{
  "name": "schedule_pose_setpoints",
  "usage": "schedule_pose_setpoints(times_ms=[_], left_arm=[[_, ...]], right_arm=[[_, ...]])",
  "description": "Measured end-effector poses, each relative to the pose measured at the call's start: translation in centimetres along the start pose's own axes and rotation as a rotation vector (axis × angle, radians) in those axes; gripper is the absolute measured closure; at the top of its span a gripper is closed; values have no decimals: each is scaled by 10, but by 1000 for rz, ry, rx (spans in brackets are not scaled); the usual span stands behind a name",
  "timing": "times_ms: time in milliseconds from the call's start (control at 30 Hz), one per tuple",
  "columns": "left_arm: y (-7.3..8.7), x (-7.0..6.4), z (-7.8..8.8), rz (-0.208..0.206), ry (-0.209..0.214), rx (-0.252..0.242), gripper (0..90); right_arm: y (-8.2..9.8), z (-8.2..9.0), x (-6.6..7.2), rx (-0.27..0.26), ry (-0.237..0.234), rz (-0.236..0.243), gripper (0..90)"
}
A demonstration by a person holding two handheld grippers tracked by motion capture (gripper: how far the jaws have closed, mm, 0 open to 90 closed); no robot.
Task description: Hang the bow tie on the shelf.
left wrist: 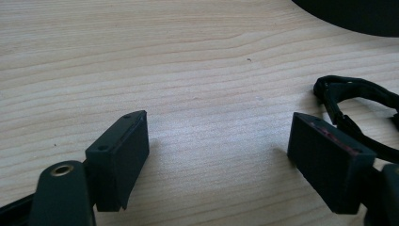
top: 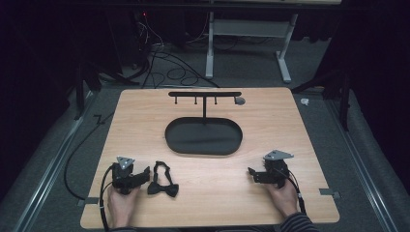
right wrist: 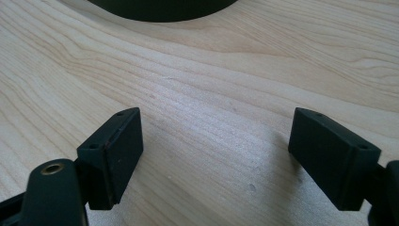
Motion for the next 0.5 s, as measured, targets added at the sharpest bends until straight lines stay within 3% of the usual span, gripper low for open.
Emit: schedule_pose_setpoints(times_ms=[167,300,333,367,400,500], left_arm=[[0,-2,3,-14,14,-9,298],[-5,-3,11,-11,35,-56,342],[-9,-4,18,7,66,-91,369],[-9,-4,18,7,66,-91,390],[-13,-7,26,13,98,-114,399],[-17,-11,31,4,117,-121,410]], right_arm=[[0,0,0,1,-1,-1,195],[0,0,0,-1,-1,-1,195],[0,0,1,2,-3,0,195],[0,0,1,2,-3,0,195],[0,0,1,1,-4,0,195],[0,0,1,0,-3,0,195]])
Point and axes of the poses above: each handheld gripper's, and its own axes: z roughly backward along the jaws, y roughly out of its underside, x roughly to its left, the point moved 10 cm from there along -z, roughly forward along the jaws, and after that the axes turned 9 degrees about -z, right-handed, at the moved point
